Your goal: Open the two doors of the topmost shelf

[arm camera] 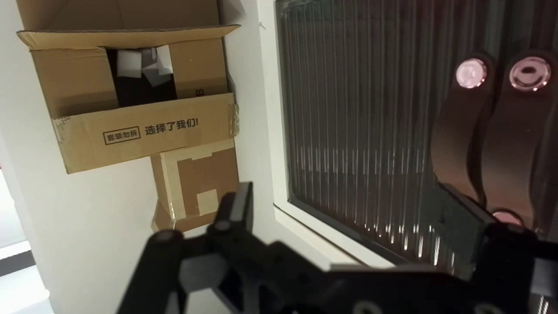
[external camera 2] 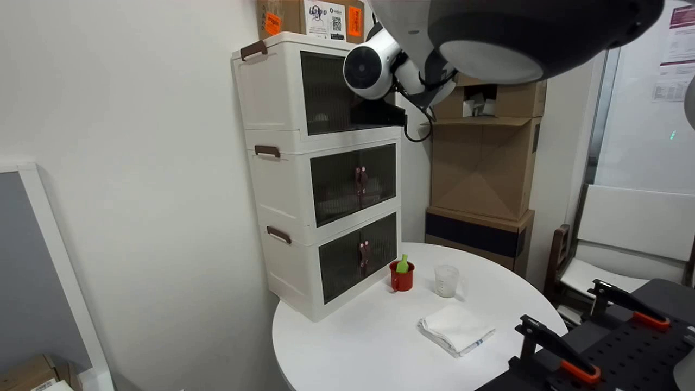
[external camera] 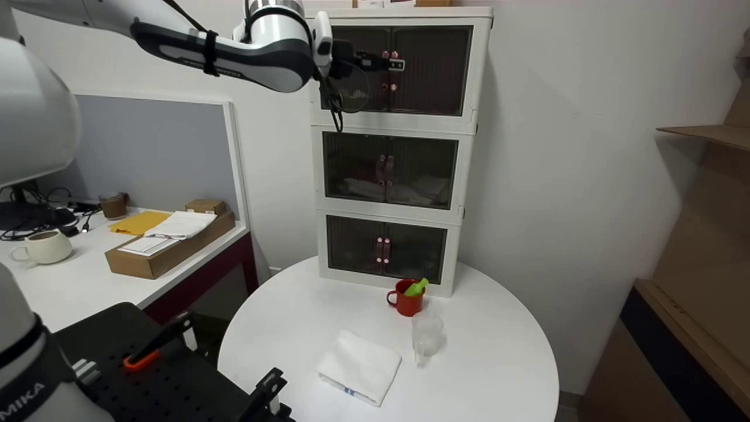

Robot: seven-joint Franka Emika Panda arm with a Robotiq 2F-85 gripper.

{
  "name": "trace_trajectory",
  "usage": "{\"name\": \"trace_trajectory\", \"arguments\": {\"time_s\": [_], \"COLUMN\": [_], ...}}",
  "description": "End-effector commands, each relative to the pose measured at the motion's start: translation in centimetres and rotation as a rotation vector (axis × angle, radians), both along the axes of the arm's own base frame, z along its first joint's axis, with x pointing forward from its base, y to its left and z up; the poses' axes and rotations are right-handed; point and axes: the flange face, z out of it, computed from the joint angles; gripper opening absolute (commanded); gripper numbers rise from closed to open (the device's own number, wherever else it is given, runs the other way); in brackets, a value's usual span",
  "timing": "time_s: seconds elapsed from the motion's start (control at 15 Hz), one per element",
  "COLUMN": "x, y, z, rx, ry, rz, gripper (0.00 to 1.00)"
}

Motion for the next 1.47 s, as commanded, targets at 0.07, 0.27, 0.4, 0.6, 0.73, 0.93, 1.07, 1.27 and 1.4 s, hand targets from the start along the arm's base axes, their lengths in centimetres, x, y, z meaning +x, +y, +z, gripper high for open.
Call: {"name": "trace_trajectory", "arguments": {"time_s": [0.07,0.27,0.4,0.6,0.73,0.93,1.07,1.27,1.4], "x": [1.9,2.3,2.5,2.9,3.0,3.1,3.2,3.3,3.3], "y": [1.4,3.0,3.8,4.1,3.7,3.0,3.4,4.0,4.1], "z": [0.5,-0.3,-1.0,-2.1,-2.4,-2.5,-2.2,-2.2,-2.2], "rx": [0.023,0.02,0.013,0.011,0.003,-0.016,-0.03,-0.043,-0.045], "ry": [0.016,0.04,0.05,0.064,0.06,0.04,0.024,0.013,0.01], "rz": [0.086,0.123,0.131,0.129,0.107,0.074,0.074,0.074,0.07], "gripper": [1.0,1.0,1.0,1.0,0.73,0.5,0.35,0.12,0.03]}}
